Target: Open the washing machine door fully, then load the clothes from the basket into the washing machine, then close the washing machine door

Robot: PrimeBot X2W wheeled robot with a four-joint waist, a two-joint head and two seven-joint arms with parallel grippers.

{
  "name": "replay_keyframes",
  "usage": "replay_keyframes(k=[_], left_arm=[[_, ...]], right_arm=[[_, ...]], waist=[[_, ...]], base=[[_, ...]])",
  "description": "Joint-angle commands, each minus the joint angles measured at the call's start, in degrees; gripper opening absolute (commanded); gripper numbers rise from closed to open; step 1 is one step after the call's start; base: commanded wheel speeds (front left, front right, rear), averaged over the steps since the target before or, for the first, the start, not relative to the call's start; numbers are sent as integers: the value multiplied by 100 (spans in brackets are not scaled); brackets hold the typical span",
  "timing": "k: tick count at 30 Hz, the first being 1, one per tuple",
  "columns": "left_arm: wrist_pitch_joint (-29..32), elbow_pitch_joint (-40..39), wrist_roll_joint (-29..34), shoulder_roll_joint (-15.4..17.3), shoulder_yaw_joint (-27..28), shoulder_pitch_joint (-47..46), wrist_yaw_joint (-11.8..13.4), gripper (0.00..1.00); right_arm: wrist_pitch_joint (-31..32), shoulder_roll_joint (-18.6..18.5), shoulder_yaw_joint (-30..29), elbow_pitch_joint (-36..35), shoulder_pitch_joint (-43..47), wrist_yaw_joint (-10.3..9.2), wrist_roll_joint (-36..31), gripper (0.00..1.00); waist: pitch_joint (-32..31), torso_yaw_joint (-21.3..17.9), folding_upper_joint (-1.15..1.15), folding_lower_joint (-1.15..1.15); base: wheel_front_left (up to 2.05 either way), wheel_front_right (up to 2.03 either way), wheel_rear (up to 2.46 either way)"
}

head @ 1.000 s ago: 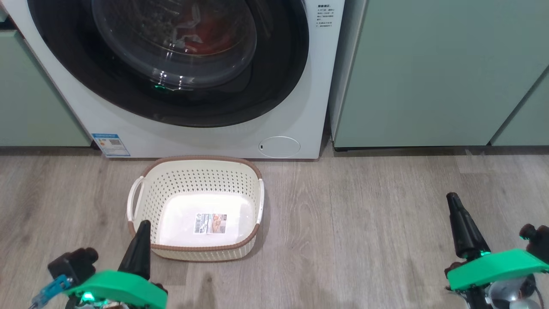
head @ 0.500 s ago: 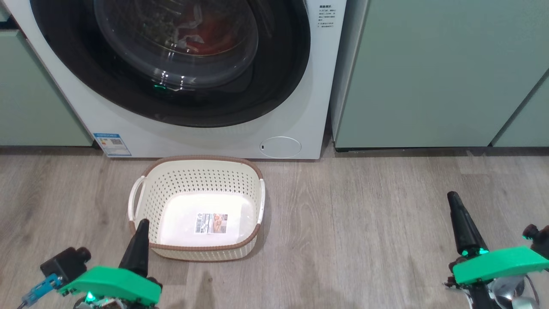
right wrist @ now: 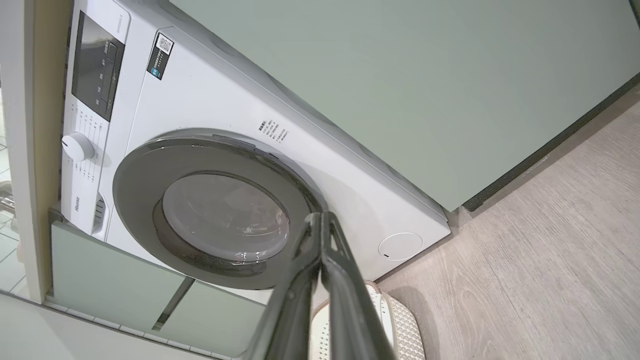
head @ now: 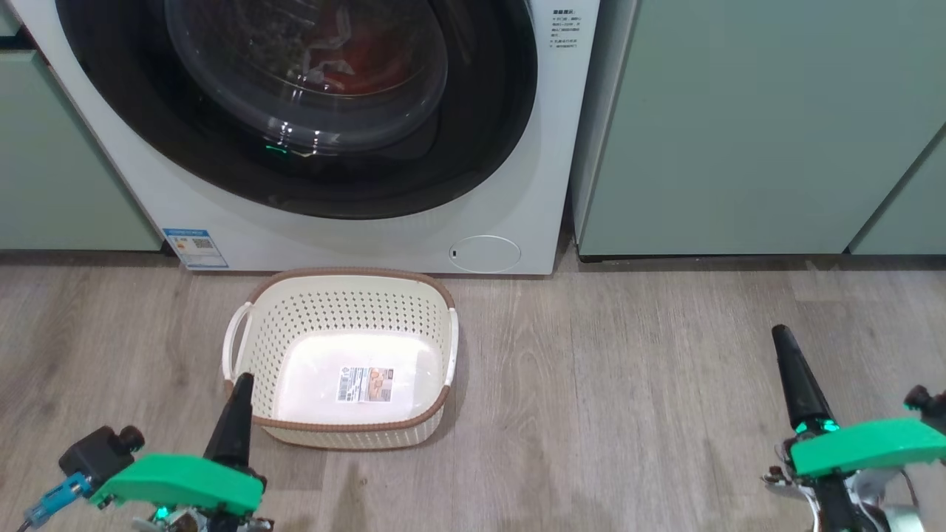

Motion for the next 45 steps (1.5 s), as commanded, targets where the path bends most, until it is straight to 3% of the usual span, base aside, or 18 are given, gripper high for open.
replay_keyframes(k=[1,45], left_arm=[[53,-122,-172,12,179,-345,-57,0],[693,393,-3001,-190,695,-825,-451,0]], right_arm=[[35,-111,67,-136,-337,-1,172,0],[338,-123,54,606,-832,-1,2957,0]], waist=[[-1,2,0,0],[-24,78,0,0]], base=[[0,0,0],[0,0,0]])
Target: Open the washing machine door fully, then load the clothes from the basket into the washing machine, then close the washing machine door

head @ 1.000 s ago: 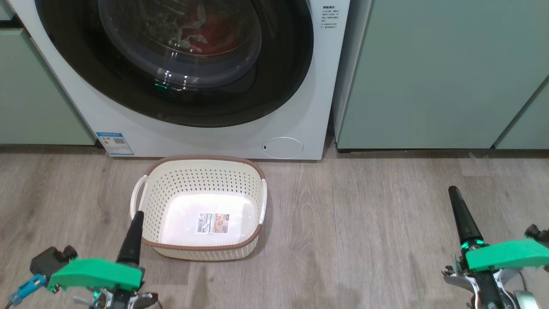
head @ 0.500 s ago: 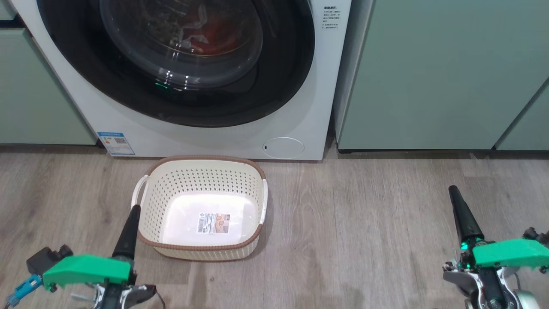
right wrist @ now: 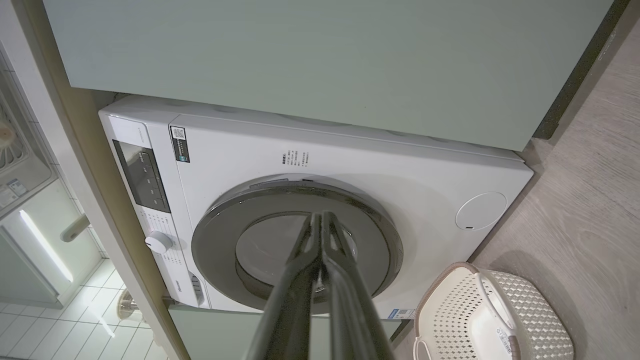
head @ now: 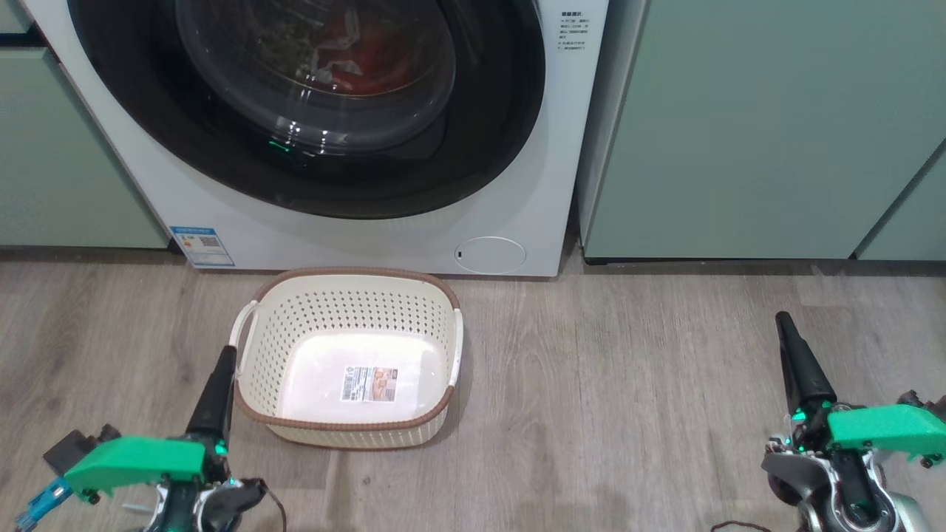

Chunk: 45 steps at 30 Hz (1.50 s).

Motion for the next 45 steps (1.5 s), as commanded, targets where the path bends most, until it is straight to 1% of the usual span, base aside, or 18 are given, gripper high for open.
replay_keyframes(k=[1,2,10,45], left_arm=[[61,-133,-130,30,203,-345,-77,0],[91,-109,-257,20,228,-367,-95,0],[190,-33,-669,-13,310,-438,-153,0],[243,-30,-613,-61,376,-444,-153,0]], right_arm=[[44,-105,87,-140,-304,0,139,0],[58,-105,85,-106,-327,0,265,0],[107,-103,79,3,-400,0,670,0],[157,-59,17,7,-406,0,618,0]], waist=[[0,1,0,0],[-2,5,0,0],[-5,16,0,0],[-5,16,0,0]], base=[[0,0,0],[0,0,0],[0,0,0],[0,0,0]])
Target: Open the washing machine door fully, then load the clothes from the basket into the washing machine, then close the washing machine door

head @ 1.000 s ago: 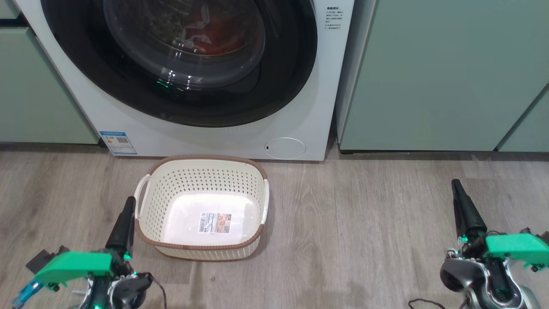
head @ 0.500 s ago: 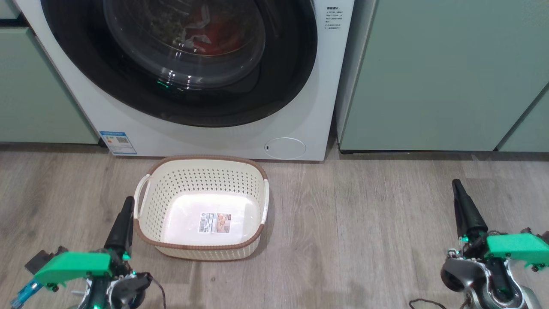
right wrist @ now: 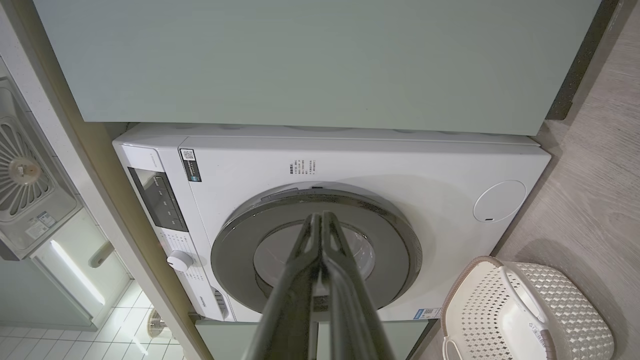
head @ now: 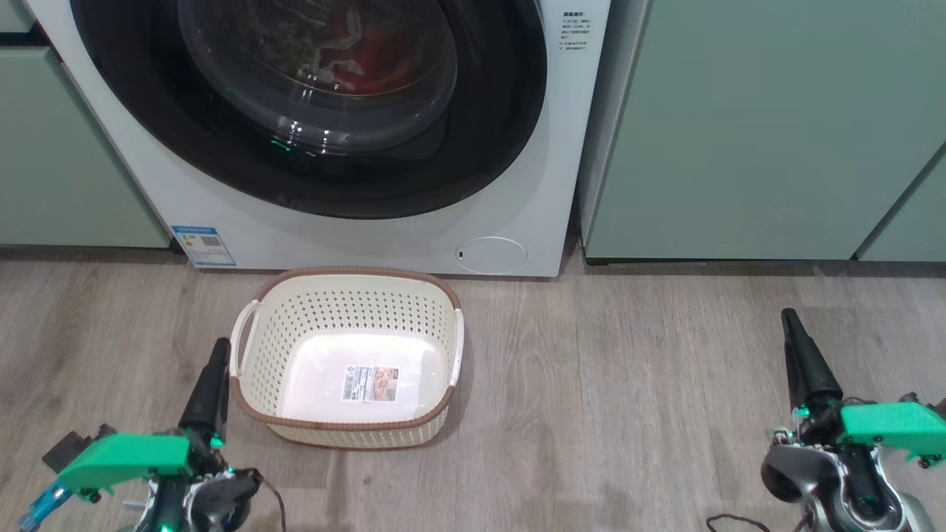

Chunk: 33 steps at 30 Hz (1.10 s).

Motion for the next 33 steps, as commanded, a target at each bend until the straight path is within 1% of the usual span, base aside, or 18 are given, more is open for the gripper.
replay_keyframes(k=[1,33], left_arm=[[46,-169,19,25,188,-315,-54,0],[82,-167,56,-6,233,-319,-54,0]], right_arm=[[49,-58,108,-183,-278,0,-26,0],[82,-29,67,-181,-281,0,-60,0]], waist=[[0,0,0,0],[0,0,0,0]], base=[[0,0,0],[0,0,0]])
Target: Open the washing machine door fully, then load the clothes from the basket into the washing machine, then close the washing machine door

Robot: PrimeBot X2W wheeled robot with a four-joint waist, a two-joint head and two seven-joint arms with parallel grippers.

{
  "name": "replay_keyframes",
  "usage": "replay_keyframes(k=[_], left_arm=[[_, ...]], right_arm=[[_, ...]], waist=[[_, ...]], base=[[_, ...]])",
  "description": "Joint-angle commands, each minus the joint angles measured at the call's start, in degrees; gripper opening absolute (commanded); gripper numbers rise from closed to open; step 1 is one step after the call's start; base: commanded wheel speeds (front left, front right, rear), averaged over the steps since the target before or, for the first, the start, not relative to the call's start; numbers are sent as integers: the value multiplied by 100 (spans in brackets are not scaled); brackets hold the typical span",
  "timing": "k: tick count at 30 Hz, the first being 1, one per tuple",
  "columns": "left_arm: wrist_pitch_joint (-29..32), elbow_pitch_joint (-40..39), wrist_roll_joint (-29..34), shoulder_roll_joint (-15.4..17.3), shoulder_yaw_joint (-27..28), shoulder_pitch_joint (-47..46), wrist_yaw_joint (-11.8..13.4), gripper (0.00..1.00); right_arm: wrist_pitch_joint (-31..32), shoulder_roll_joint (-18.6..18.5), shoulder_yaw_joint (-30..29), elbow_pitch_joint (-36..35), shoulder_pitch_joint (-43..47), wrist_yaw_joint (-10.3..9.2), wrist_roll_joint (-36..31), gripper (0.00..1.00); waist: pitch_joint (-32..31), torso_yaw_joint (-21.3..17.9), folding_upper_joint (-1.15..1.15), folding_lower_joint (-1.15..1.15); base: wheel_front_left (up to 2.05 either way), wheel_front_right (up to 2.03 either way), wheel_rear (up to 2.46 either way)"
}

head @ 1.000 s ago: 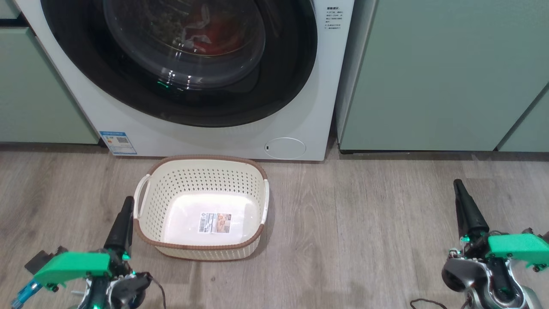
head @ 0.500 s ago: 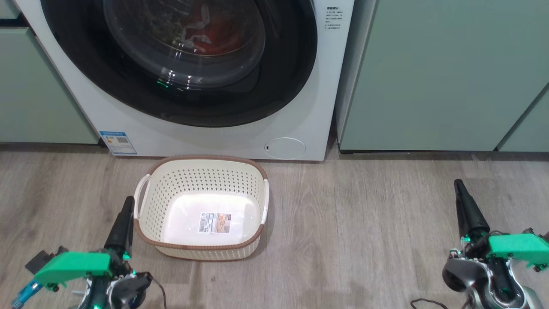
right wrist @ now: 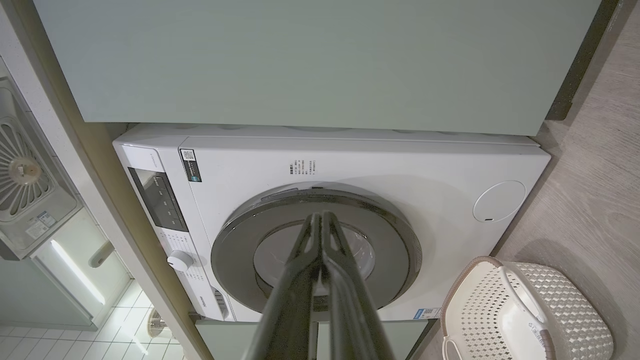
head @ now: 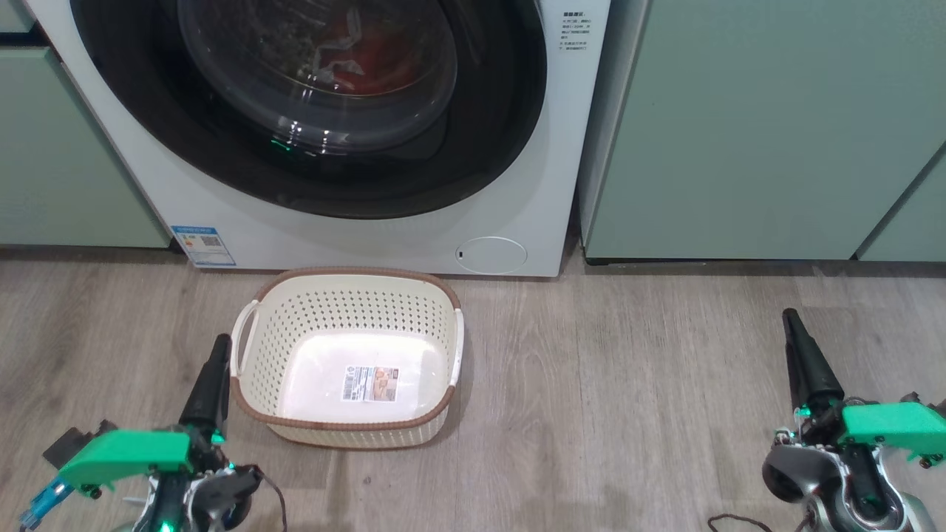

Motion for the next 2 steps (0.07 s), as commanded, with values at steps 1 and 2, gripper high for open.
replay_keyframes(k=[1,2], left_arm=[[41,-169,40,25,201,-275,-54,0],[42,-169,41,24,202,-275,-54,0]], right_arm=[[39,-33,106,-183,-282,0,-52,0],[40,-32,105,-183,-282,0,-53,0]], waist=[[0,0,0,0],[0,0,0,0]], base=[[0,0,0],[0,0,0]])
